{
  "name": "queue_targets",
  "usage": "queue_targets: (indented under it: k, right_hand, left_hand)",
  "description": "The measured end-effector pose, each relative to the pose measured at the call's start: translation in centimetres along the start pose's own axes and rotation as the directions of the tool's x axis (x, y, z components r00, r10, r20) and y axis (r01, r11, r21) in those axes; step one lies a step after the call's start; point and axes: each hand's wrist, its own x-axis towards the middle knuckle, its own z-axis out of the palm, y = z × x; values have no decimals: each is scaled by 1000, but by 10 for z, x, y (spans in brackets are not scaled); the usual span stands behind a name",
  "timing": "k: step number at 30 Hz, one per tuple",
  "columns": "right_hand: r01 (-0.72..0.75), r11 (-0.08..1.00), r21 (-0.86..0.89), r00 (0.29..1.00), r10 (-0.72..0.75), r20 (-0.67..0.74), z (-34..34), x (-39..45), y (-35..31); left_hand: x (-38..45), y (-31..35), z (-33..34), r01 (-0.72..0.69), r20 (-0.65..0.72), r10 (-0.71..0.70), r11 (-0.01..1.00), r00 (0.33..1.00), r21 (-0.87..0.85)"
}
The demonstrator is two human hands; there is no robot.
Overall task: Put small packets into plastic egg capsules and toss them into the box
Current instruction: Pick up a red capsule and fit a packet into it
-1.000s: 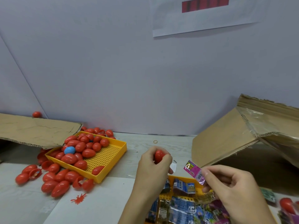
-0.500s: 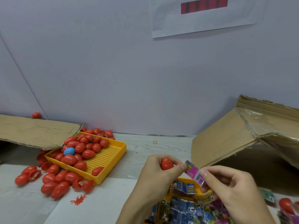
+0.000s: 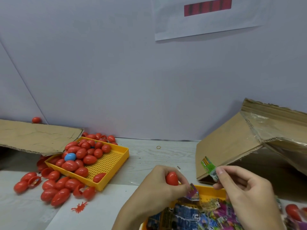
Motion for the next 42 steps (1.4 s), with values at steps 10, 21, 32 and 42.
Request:
queue_targets:
  k: [10, 21, 32, 42]
  right_hand:
    - [-13, 1000, -6, 1000, 13, 16, 1, 1, 3]
    - [26, 997, 66, 1000, -27, 15, 1, 1, 1]
    - [-65, 971, 231, 980, 18, 198, 5, -1, -6]
    - [-98, 987, 127, 965, 63, 253, 7, -3, -6]
  left_hand:
    - [1, 0, -1, 19, 135, -44, 983, 990, 180]
    - [-2, 2, 5, -10, 25, 11, 1000, 1000, -14]
    - [3, 13, 18, -114, -80, 92, 931, 993, -346]
    - [1, 15, 18, -152, -173, 106, 947, 979, -283]
